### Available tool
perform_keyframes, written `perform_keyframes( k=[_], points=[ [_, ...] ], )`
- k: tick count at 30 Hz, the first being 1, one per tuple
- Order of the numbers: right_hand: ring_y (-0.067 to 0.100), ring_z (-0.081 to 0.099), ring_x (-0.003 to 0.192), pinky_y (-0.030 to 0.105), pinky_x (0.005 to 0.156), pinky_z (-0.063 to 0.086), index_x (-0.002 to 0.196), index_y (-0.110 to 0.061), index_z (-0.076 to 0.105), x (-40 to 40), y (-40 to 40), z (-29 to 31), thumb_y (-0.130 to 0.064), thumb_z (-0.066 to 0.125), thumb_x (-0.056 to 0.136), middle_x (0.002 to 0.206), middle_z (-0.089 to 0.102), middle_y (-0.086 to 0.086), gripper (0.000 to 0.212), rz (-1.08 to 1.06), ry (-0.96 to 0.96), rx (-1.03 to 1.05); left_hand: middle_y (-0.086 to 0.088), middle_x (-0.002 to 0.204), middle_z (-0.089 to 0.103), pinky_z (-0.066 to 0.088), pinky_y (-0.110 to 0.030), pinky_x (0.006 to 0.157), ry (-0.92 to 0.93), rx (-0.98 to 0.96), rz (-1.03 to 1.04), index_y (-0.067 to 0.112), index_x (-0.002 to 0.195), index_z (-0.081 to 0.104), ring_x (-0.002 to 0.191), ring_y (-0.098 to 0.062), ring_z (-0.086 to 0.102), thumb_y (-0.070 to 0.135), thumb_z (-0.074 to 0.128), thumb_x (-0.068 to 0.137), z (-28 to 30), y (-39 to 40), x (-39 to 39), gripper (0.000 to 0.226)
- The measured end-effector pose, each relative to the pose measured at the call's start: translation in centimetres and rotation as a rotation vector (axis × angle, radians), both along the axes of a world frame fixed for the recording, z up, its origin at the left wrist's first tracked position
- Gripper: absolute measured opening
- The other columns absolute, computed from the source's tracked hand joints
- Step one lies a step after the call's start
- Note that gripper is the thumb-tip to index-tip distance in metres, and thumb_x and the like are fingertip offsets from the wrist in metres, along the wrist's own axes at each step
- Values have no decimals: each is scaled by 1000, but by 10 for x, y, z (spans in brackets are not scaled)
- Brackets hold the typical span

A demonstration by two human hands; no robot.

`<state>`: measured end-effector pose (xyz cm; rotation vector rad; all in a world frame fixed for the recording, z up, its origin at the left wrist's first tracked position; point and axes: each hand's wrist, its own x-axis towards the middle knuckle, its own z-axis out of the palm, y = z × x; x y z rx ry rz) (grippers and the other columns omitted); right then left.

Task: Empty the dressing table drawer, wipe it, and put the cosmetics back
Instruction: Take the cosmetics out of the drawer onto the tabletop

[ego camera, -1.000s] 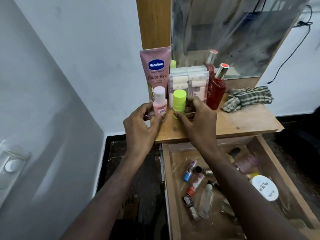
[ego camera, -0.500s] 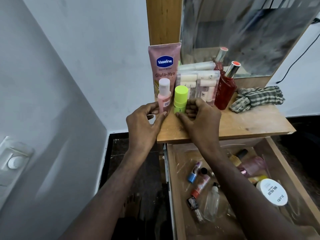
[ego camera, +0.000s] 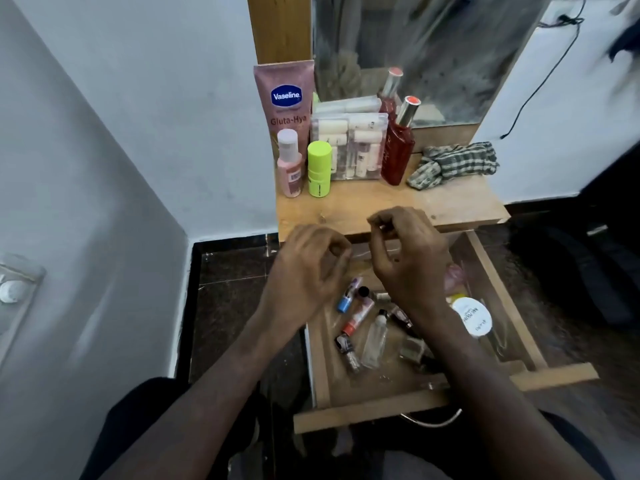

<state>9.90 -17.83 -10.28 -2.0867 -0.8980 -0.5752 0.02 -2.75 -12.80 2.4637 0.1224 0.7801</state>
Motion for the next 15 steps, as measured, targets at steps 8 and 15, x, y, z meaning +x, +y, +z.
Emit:
perform_keyframes(
  k=[8, 15],
  points=[
    [23, 72, 83, 32, 73, 54, 71, -26, 62, -18, -70, -40, -35, 83, 85, 79, 73, 1, 27, -185, 708, -580, 13, 93, 69, 52, -13, 75, 366, -57, -65, 23, 106, 74, 81, 2, 63, 18, 79, 91, -24, -29, -2, 17],
    [26, 69, 87, 32, 71, 53, 74, -21, 57, -26, -58, -37, -73, 80, 72, 89, 69, 7, 56, -136, 729, -903, 8, 123, 67, 61, -29, 81, 403, 182, 64, 29, 130, 67, 103, -13, 68, 39, 76, 94, -32, -47, -2, 39]
  ],
)
